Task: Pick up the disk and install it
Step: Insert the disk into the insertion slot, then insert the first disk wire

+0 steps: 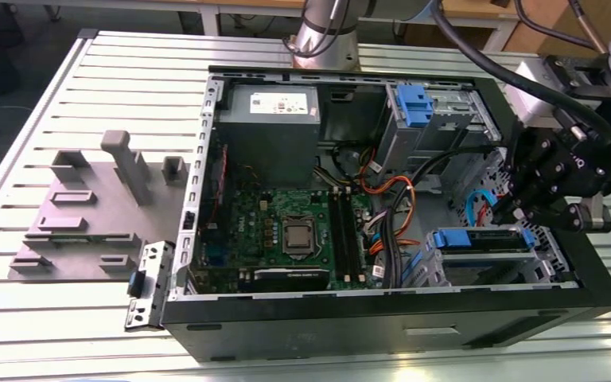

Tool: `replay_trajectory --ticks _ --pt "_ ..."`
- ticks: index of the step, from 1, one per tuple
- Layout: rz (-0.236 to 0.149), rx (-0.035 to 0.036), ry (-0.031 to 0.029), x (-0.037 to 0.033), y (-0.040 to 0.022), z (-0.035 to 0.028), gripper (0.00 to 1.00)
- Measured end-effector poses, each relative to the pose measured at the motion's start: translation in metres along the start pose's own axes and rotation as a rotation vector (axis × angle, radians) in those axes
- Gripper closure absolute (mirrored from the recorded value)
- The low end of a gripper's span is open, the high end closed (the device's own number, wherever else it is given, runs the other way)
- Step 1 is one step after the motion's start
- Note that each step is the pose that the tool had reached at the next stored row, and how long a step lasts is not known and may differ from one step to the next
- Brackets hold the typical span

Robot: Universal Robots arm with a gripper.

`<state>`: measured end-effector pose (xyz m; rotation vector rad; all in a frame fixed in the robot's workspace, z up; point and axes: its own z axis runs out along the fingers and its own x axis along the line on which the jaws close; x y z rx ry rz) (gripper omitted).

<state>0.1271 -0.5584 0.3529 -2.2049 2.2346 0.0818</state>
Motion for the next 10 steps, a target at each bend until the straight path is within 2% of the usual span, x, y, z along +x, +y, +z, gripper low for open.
replay_trajectory --ticks 2,6,10 --pt "-0.001 0.003 -0.002 0.0006 0.0002 0.0004 0.84" --pt "-0.007 0.0186 -0.0088 0.0031 0.0014 0.0014 0.84" --pt "-0.008 0.0234 -0.0094 0.0066 0.0027 0.0019 0.84"
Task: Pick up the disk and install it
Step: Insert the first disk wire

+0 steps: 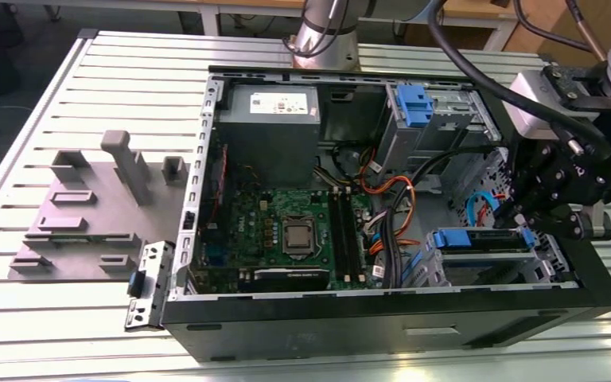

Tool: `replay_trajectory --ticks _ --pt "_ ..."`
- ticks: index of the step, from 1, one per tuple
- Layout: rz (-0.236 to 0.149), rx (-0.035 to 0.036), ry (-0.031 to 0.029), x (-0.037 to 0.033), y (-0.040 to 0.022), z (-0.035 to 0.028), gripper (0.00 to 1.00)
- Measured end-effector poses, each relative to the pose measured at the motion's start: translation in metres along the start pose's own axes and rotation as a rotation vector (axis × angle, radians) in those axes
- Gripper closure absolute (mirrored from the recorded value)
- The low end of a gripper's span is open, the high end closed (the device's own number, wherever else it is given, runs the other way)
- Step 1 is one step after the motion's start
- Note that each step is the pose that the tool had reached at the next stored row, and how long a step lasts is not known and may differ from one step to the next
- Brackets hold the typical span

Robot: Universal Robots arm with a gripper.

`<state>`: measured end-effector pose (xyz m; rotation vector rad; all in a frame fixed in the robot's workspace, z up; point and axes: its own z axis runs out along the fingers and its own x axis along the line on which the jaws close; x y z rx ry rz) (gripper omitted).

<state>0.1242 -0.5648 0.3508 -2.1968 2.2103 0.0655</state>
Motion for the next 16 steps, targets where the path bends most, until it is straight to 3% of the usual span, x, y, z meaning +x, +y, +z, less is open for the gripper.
replay_trajectory --ticks 13,16 --pt "-0.001 0.0011 0.0 0.0008 0.0029 0.002 0.84" --pt "-0.003 0.0033 -0.0062 0.0008 0.0033 0.0031 0.84"
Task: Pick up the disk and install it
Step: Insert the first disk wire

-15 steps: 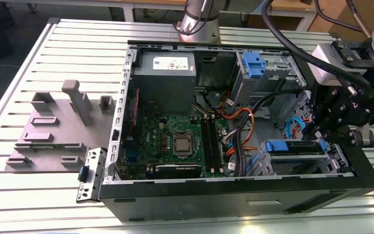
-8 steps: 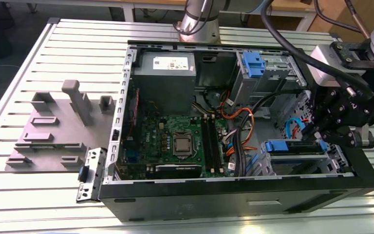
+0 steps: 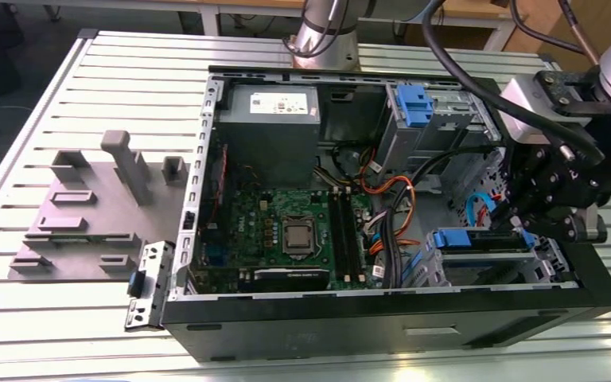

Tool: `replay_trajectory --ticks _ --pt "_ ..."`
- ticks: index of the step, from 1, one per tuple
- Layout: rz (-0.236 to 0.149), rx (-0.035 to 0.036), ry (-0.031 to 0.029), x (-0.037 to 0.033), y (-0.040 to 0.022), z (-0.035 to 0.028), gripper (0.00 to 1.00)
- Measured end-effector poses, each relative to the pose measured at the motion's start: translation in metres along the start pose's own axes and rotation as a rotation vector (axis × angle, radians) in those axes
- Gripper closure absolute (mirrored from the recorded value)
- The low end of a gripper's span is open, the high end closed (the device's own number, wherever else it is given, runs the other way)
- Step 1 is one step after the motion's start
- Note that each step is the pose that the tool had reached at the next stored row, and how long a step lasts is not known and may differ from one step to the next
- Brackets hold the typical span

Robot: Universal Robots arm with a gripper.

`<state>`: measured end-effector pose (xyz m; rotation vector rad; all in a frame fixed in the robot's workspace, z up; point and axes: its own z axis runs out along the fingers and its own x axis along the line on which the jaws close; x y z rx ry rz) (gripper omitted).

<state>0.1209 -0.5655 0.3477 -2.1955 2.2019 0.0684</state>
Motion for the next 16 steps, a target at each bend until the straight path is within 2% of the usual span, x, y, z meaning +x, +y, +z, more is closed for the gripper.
replay_trajectory --ticks 3,16 --pt "-0.001 0.0008 -0.0016 0.0001 0.0008 0.0008 0.84" --pt "-0.004 0.0015 -0.0018 0.0005 0.002 0.0074 0.84"
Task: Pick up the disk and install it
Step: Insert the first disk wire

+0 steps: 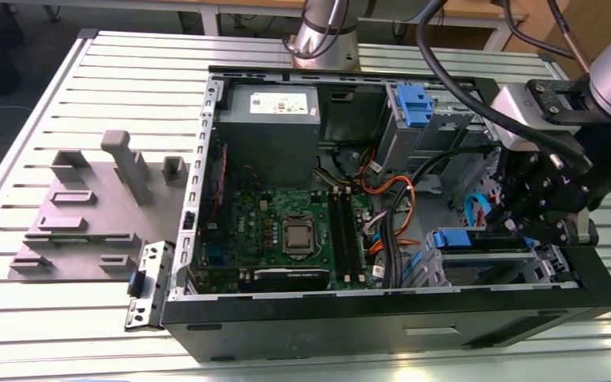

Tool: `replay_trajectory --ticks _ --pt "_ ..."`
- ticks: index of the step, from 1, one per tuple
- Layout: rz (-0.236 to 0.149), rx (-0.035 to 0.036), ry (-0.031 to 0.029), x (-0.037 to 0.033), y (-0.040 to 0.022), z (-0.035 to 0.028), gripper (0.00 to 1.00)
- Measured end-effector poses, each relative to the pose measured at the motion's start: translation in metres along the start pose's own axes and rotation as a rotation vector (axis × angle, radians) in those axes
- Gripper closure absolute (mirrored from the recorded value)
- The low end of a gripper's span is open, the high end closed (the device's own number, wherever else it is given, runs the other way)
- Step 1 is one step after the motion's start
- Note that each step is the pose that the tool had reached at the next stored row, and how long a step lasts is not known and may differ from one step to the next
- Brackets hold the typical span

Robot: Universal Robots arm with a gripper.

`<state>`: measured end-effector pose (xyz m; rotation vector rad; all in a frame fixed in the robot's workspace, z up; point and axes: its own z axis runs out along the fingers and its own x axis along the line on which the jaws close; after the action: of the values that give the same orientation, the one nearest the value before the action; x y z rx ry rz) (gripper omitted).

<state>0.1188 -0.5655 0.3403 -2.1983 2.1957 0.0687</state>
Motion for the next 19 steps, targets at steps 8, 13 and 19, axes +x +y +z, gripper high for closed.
replay_trajectory --ticks 8,13,19 --pt "0.0 0.0 0.0004 0.0001 0.0 0.0023 0.84" --pt "-0.002 -0.0001 0.0004 0.0001 0.0 0.0029 0.84" --pt "-0.002 -0.0001 0.0005 0.0002 0.0 0.0038 0.84"
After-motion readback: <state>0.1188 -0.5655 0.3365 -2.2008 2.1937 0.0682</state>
